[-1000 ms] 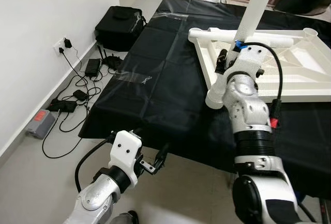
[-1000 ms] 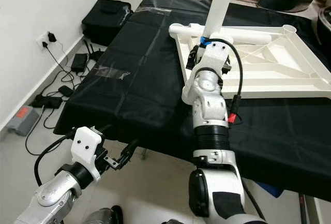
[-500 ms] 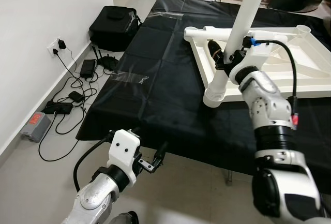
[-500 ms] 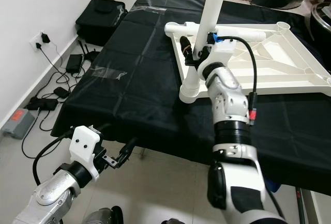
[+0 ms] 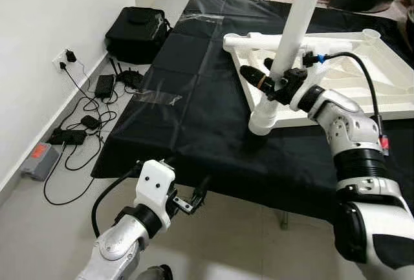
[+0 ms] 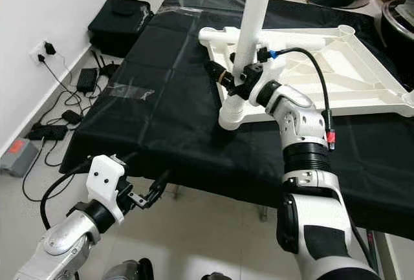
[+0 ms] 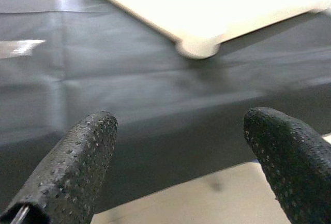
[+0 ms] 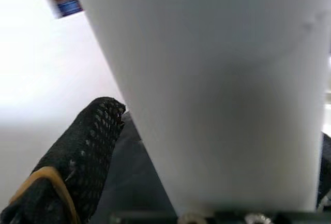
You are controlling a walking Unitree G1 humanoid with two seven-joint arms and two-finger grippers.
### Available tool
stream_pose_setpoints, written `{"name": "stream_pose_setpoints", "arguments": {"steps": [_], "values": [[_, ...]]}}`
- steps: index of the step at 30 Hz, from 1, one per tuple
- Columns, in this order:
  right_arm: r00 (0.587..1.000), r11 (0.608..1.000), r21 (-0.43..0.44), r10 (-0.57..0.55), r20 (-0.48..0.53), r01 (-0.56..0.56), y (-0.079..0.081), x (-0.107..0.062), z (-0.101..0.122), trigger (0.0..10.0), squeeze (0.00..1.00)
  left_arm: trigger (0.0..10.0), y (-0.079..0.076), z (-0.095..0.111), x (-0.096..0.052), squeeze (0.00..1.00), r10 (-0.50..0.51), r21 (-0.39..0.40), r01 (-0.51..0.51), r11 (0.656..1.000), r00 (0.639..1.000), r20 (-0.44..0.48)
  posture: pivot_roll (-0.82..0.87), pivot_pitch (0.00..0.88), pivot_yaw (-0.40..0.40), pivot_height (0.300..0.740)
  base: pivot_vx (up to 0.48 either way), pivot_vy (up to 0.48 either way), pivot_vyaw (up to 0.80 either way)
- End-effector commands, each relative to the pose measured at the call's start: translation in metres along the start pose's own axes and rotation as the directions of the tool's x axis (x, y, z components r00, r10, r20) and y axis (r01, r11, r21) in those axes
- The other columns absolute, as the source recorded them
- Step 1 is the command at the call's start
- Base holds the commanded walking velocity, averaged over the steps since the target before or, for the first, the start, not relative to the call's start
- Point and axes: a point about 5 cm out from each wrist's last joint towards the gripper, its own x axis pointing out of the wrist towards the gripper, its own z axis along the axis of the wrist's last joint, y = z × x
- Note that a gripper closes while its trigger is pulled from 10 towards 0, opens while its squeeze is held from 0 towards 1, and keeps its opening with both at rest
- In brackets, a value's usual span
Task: Building children table
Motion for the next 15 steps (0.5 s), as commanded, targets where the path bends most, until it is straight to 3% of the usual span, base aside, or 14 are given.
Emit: {"name": "stream_pose_setpoints", "arguments": {"steps": [1,6,7,8,12,15], "values": [[0.993,0.994,0.015,0.108,-0.047,-0.107,0.009,0.009,-0.007,10.0,0.00,10.0,-0.016,-0.006,-0.004,0.00,-0.102,-0.057,0.101,0.993,0.994,-0.030,0.16,0.148,-0.084,0.740,0.000,0.000,0.00],[0.990,0.991,0.015,0.131,-0.053,-0.131,0.010,0.012,-0.006,10.0,0.00,10.0,-0.020,-0.009,-0.006,0.00,-0.123,-0.075,0.119,0.990,0.992,-0.041,0.16,0.148,-0.083,0.740,0.000,0.000,0.00],[0.992,0.993,-0.002,0.114,-0.057,-0.114,0.009,0.014,-0.006,4.6,0.00,10.0,-0.020,-0.010,-0.007,0.00,-0.115,-0.070,0.112,0.991,0.992,-0.043,0.16,0.146,-0.086,0.740,0.000,0.000,0.00],[0.997,0.999,-0.029,0.042,-0.059,-0.044,0.005,0.018,-0.005,0.0,0.00,10.0,-0.019,-0.011,-0.007,0.00,-0.101,-0.067,0.098,0.993,0.994,-0.043,0.16,0.146,-0.086,0.740,0.000,0.000,0.00],[0.991,0.990,-0.051,-0.133,-0.032,0.132,-0.005,0.020,-0.004,0.0,0.00,10.0,-0.017,-0.013,-0.007,0.00,-0.076,-0.070,0.073,0.995,0.996,-0.046,0.16,0.139,-0.085,0.740,0.000,0.000,0.00],[0.986,0.986,-0.038,-0.164,-0.024,0.163,-0.007,0.019,-0.005,0.0,0.00,10.0,-0.016,-0.013,-0.007,0.00,-0.076,-0.069,0.073,0.995,0.996,-0.048,0.16,0.137,-0.084,0.740,0.000,0.000,0.00]]}}
